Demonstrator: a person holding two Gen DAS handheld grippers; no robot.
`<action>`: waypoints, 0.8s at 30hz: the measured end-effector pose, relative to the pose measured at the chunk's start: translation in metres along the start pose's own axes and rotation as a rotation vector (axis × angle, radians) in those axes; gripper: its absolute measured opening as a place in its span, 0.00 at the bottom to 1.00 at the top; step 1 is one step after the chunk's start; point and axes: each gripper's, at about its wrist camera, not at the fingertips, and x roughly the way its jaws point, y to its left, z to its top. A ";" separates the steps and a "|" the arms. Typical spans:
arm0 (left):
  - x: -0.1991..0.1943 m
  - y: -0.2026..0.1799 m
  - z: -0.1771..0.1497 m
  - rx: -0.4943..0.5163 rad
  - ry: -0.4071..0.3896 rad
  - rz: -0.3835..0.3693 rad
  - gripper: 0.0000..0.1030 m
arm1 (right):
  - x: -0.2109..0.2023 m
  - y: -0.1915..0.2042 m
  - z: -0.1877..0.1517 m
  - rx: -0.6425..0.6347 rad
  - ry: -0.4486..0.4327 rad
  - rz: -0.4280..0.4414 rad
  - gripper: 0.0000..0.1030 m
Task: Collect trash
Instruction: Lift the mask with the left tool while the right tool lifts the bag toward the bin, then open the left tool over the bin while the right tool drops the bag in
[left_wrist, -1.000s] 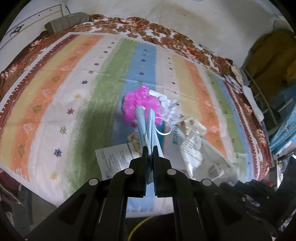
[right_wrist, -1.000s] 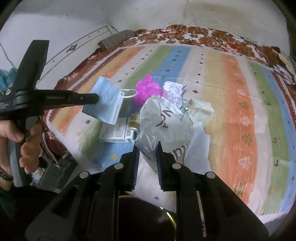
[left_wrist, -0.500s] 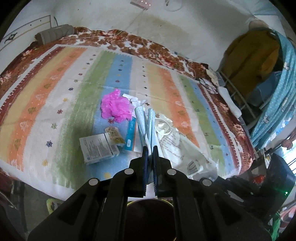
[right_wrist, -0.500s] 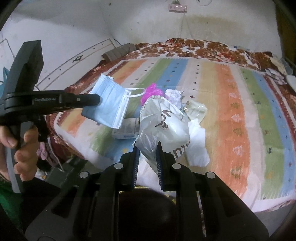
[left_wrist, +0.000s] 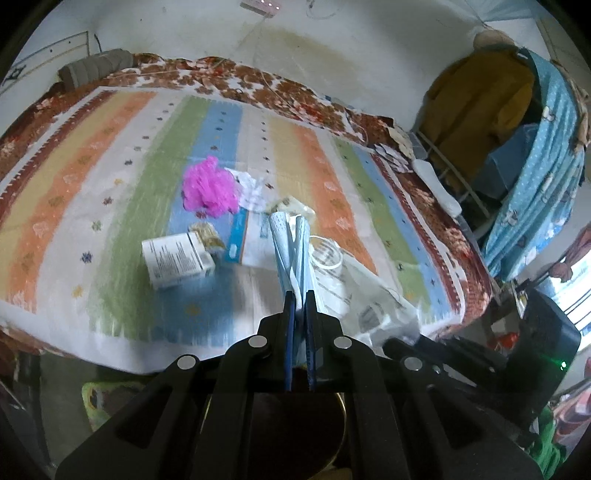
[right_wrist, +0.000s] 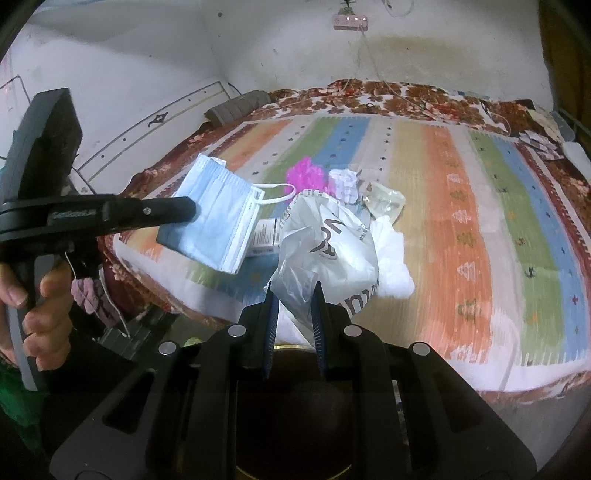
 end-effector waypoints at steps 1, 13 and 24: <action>-0.002 -0.002 -0.006 0.010 -0.002 0.009 0.04 | -0.001 0.000 -0.003 0.002 0.003 0.000 0.16; 0.000 0.001 -0.053 0.001 0.064 0.062 0.04 | 0.005 0.007 -0.037 0.013 0.097 -0.019 0.16; 0.016 -0.002 -0.085 0.009 0.165 0.154 0.04 | 0.021 0.009 -0.074 0.039 0.228 -0.080 0.17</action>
